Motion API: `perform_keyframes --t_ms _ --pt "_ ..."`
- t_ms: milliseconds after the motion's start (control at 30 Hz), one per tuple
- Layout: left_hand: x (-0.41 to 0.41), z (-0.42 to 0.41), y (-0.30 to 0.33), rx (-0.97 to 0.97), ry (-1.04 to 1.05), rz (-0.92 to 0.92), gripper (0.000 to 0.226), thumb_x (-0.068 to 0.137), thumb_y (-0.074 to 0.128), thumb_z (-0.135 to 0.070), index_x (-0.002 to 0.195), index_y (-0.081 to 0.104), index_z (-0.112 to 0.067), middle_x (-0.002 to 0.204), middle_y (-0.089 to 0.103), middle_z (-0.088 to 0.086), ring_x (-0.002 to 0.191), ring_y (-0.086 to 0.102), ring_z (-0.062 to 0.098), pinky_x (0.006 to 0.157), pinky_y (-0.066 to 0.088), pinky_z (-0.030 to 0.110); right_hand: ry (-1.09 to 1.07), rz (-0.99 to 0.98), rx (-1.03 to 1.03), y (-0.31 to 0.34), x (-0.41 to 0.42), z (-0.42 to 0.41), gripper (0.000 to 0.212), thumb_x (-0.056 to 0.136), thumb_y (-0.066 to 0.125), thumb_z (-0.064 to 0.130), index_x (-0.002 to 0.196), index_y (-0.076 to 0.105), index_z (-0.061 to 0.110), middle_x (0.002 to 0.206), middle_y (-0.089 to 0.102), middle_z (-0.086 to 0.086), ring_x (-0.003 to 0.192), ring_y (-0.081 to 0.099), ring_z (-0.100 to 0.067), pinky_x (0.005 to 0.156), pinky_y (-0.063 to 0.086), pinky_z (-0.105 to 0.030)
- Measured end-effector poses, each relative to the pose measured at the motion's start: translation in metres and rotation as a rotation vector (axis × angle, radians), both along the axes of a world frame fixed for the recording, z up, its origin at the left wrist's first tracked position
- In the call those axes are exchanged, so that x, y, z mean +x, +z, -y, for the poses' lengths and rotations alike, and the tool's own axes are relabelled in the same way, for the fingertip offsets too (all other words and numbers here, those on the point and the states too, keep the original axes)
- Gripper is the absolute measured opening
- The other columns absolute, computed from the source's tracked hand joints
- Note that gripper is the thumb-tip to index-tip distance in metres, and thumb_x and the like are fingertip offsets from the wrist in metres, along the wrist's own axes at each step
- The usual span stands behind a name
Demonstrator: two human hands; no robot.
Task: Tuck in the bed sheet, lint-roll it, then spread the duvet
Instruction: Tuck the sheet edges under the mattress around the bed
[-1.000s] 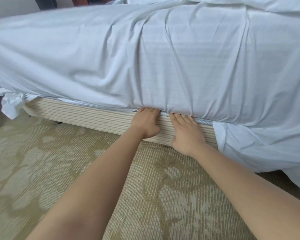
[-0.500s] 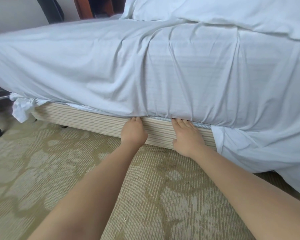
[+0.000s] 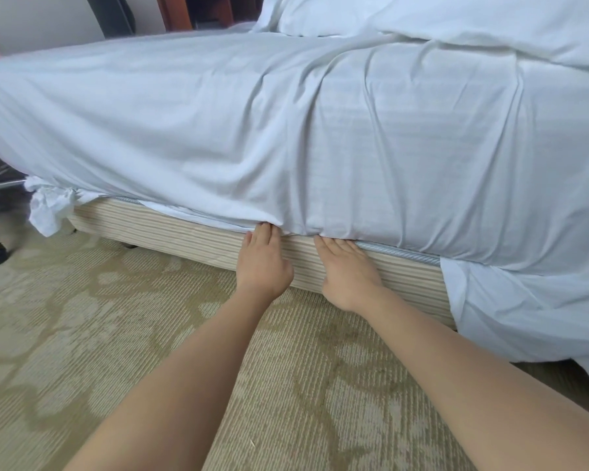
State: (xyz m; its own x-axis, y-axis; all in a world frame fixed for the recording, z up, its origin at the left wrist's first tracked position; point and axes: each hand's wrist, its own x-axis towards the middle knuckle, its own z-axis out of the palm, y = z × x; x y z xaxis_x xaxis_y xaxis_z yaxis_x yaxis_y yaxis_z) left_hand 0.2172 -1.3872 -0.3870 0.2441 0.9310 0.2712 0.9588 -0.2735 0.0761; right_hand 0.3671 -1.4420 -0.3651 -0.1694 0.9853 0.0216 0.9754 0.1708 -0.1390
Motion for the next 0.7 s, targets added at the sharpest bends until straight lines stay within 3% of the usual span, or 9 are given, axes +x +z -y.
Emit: perform_keyframes --t_ms 100,200,333,433,500,600,667,700 --pt "-0.009 -0.007 -0.003 -0.080 -0.004 -0.079 0.067 0.087 0.046 -0.027 0.147 0.023 -0.008 0.153 0.026 0.005 0.146 0.011 0.018 0.120 0.000 0.042 0.022 0.019 -0.015 0.003 -0.008 -0.007 0.076 0.094 0.043 0.016 0.154 -0.003 0.014 0.161 -0.003 -0.002 0.148 0.002 -0.014 0.119 -0.002 -0.029" --pt "-0.005 -0.018 0.001 -0.137 -0.019 -0.068 0.070 0.085 0.048 -0.029 0.147 0.022 -0.011 0.156 0.022 0.003 0.147 0.006 0.018 0.119 -0.004 0.046 0.039 0.048 -0.017 0.004 -0.011 -0.011 0.076 0.093 0.044 0.017 0.154 -0.002 0.014 0.162 -0.002 -0.002 0.148 0.003 -0.014 0.119 0.000 -0.029" --pt "0.006 -0.039 0.012 -0.172 -0.003 -0.081 0.057 0.082 0.050 -0.028 0.136 0.042 -0.011 0.146 0.040 0.008 0.142 0.023 0.020 0.119 0.000 0.048 0.052 0.081 -0.038 0.005 -0.011 -0.015 0.077 0.093 0.043 0.017 0.153 -0.005 0.013 0.161 -0.005 -0.002 0.148 0.001 -0.015 0.118 -0.001 -0.029" --pt "0.006 -0.045 0.015 -0.158 -0.018 -0.133 0.050 0.083 0.050 -0.024 0.131 0.046 -0.010 0.138 0.048 0.010 0.137 0.031 0.024 0.118 0.007 0.046 0.045 0.093 -0.063 0.008 -0.013 -0.017 0.078 0.093 0.044 0.019 0.153 -0.006 0.013 0.161 -0.007 -0.001 0.148 0.001 -0.015 0.118 -0.001 -0.029" --pt "-0.001 -0.041 0.012 -0.068 -0.044 -0.184 0.042 0.087 0.047 -0.013 0.129 0.050 -0.010 0.132 0.054 0.011 0.131 0.039 0.027 0.115 0.019 0.039 0.029 0.097 -0.070 0.008 -0.016 -0.016 0.079 0.093 0.045 0.021 0.153 -0.005 0.012 0.161 -0.006 -0.002 0.148 0.000 -0.016 0.119 -0.001 -0.030" --pt "-0.015 -0.034 0.010 0.054 -0.052 -0.130 0.034 0.091 0.044 -0.002 0.121 0.059 -0.008 0.121 0.061 0.011 0.118 0.050 0.030 0.090 0.042 0.038 -0.017 0.091 -0.041 0.005 -0.025 -0.016 0.078 0.092 0.045 0.021 0.153 -0.002 0.010 0.161 -0.002 -0.003 0.148 0.002 -0.018 0.118 -0.002 -0.030" --pt "-0.020 -0.028 0.010 0.140 -0.045 -0.023 0.021 0.085 0.054 0.003 0.103 0.064 -0.001 0.119 0.063 0.014 0.109 0.056 0.033 0.072 0.048 0.040 -0.052 0.069 -0.004 0.002 -0.033 -0.015 0.077 0.092 0.046 0.022 0.153 0.001 0.008 0.161 0.002 -0.004 0.148 0.004 -0.018 0.118 -0.002 -0.030" --pt "-0.021 -0.027 0.010 0.188 -0.045 0.027 0.015 0.076 0.064 0.007 0.089 0.065 0.001 0.113 0.066 0.016 0.096 0.061 0.036 0.060 0.048 0.038 -0.057 0.057 0.009 0.001 -0.036 -0.014 0.077 0.092 0.046 0.022 0.153 0.002 0.008 0.161 0.002 -0.004 0.148 0.004 -0.018 0.118 -0.002 -0.029"
